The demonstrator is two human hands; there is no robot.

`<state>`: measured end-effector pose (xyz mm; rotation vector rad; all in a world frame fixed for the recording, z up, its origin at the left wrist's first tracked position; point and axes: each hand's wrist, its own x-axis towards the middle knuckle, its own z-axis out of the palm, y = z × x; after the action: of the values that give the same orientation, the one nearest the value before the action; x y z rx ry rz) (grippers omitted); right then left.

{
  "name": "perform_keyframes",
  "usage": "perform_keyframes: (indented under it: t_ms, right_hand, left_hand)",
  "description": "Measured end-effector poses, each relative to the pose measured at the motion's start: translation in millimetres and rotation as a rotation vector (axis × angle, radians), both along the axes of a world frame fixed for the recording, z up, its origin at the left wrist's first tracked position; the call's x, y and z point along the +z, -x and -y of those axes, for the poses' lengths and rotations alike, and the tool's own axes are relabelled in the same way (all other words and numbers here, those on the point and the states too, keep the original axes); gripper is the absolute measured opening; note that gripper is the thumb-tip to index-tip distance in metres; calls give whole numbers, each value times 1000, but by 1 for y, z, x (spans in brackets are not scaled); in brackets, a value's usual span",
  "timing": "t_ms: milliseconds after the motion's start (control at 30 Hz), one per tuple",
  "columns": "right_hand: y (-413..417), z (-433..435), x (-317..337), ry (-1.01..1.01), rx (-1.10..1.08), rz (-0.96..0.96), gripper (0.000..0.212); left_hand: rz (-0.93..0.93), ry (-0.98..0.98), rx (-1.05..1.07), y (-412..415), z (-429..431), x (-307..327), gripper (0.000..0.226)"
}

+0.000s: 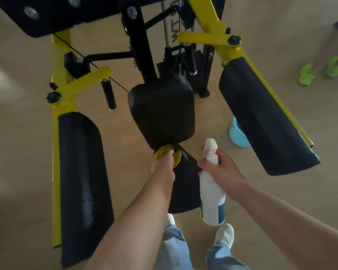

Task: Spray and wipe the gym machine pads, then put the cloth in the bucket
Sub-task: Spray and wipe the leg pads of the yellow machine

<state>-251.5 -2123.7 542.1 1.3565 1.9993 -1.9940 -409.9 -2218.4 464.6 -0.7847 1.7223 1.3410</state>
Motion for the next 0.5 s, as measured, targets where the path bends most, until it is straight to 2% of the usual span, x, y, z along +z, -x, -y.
perform_keyframes:
  t_ms: [67, 133, 300, 500]
  right_hand:
    - [0, 1, 4, 20, 5, -9, 38]
    - [1, 2, 7, 43, 2, -24, 31]
    - [6, 5, 8, 34, -5, -24, 27]
    - [7, 6, 10, 19, 1, -38, 25]
  left_hand:
    - [-34, 35, -12, 4, 15, -7, 51]
    - [-60, 39, 40, 7, 24, -12, 37]
    - [-330, 169, -65, 8, 11, -2, 30]
    - [-443, 12, 50, -11, 10, -4, 27]
